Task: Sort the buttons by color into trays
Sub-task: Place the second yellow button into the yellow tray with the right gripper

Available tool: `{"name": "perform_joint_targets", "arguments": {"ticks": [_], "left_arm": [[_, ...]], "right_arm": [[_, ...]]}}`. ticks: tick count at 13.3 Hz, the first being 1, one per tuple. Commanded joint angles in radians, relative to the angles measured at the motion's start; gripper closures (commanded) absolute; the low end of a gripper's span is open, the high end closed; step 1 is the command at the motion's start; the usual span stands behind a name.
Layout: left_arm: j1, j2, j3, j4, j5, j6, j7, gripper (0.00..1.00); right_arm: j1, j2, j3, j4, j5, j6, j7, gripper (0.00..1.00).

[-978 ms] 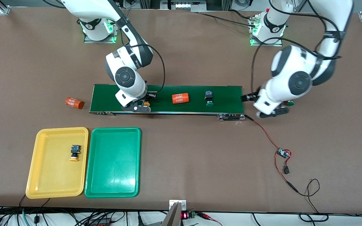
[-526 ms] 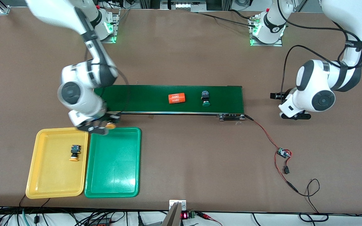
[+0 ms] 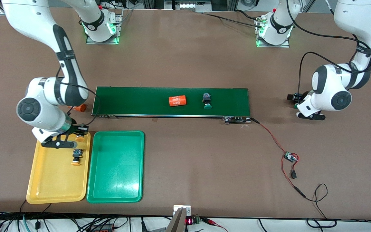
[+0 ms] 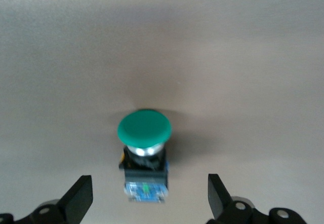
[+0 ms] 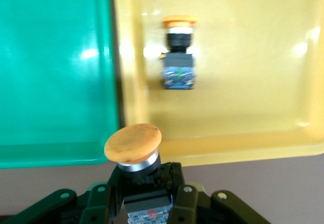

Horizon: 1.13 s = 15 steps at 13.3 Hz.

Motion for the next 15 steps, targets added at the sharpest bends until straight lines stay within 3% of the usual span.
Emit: {"name": "perform_joint_targets", "arguments": {"ticks": [1, 3, 6, 8, 11, 13, 14, 15], "left_arm": [[-0.006, -0.013, 0.008, -0.075, 0.016, 0.105, 0.019, 0.04], [-0.002, -0.010, 0.011, -0.076, 0.016, 0.099, 0.067, 0.56], [0.004, -0.017, 0.015, -0.070, 0.016, 0.088, 0.079, 0.79], [0.001, -0.042, 0.014, -0.029, 0.007, -0.011, 0.077, 0.89], [-0.017, -0.051, -0.014, 0.150, -0.022, -0.302, 0.076, 0.89], [-0.019, -0.050, -0.078, 0.253, -0.051, -0.419, 0.085, 0.90], [-0.019, -0.050, -0.133, 0.290, -0.053, -0.443, 0.077, 0.90], [-0.019, -0.050, -0.191, 0.321, -0.064, -0.446, 0.073, 0.90]], "right_arm": [[-0.072, 0.059, 0.004, 0.089, -0.010, -0.004, -0.149, 0.99], [-0.110, 0.104, 0.004, 0.117, -0.007, 0.011, -0.246, 0.99], [-0.158, 0.156, 0.006, 0.138, -0.001, 0.112, -0.328, 0.99], [-0.178, 0.199, 0.010, 0.186, 0.006, 0.117, -0.369, 0.99], [-0.188, 0.259, 0.013, 0.198, 0.084, 0.188, -0.445, 0.99], [-0.196, 0.278, 0.013, 0.198, 0.129, 0.216, -0.521, 0.98], [-0.199, 0.284, 0.013, 0.198, 0.157, 0.221, -0.541, 0.92], [-0.196, 0.285, 0.013, 0.198, 0.163, 0.221, -0.532, 0.66]]}}
